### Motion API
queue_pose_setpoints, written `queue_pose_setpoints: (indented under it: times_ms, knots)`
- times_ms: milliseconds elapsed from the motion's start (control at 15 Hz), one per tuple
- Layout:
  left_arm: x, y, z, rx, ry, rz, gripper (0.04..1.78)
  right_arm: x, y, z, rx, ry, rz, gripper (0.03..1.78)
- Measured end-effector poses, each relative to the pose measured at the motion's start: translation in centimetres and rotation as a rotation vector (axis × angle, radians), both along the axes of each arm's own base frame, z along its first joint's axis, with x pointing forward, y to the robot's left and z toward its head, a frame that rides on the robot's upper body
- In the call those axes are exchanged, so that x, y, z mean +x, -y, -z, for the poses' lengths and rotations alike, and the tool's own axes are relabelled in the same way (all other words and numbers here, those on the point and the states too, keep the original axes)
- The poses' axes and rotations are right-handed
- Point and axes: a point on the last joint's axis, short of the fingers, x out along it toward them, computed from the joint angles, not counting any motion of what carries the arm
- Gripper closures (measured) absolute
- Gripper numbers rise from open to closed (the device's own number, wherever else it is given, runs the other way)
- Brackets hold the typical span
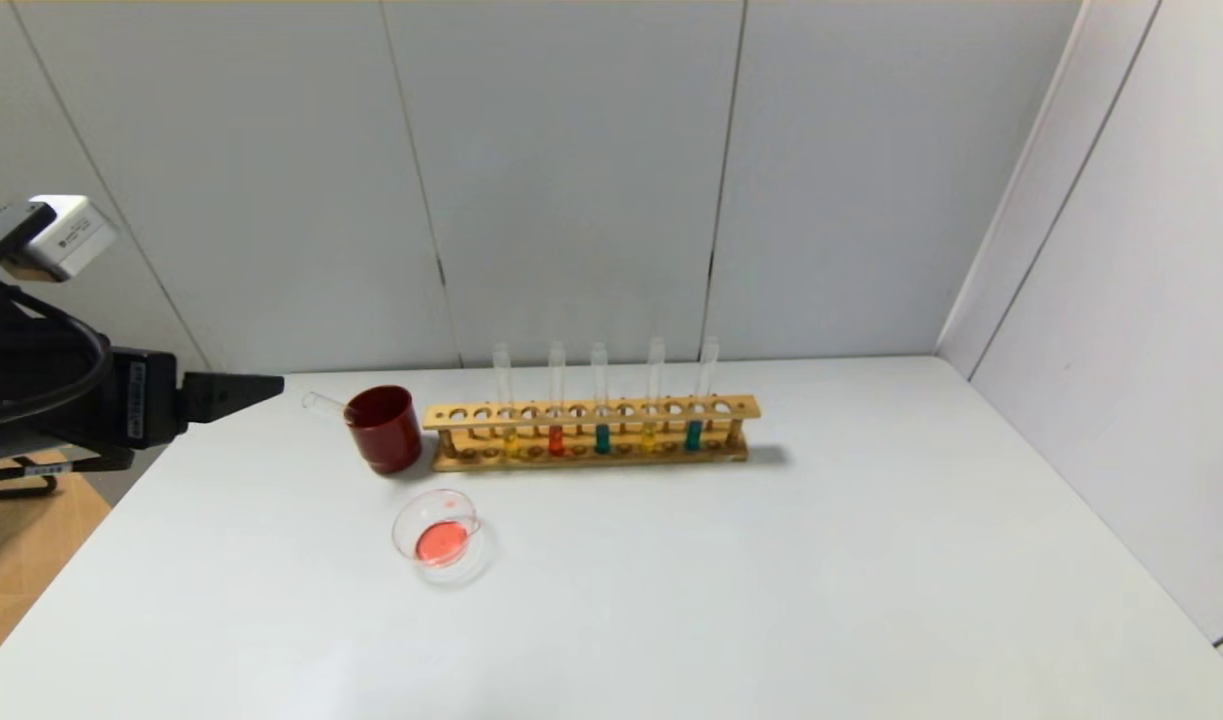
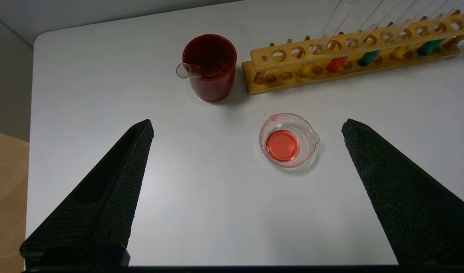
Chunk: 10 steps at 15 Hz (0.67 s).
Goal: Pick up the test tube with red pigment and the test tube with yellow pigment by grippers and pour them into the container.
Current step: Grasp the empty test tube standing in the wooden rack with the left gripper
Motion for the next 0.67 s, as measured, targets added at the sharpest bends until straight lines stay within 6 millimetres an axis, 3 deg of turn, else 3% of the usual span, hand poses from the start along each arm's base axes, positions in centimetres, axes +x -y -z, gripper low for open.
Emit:
queue_pose_setpoints:
  times_ms: [400,667]
  knots:
    - [4.3,1.3,1.4,0.025,0.018,0.075,0.07,0.0,0.0,0.0,0.0,0.0,0.0,0.06]
    - [6.7,3.3,2.9,-0.001,0.02,0.132,0.07,0.0,0.0,0.0,0.0,0.0,0.0,0.06]
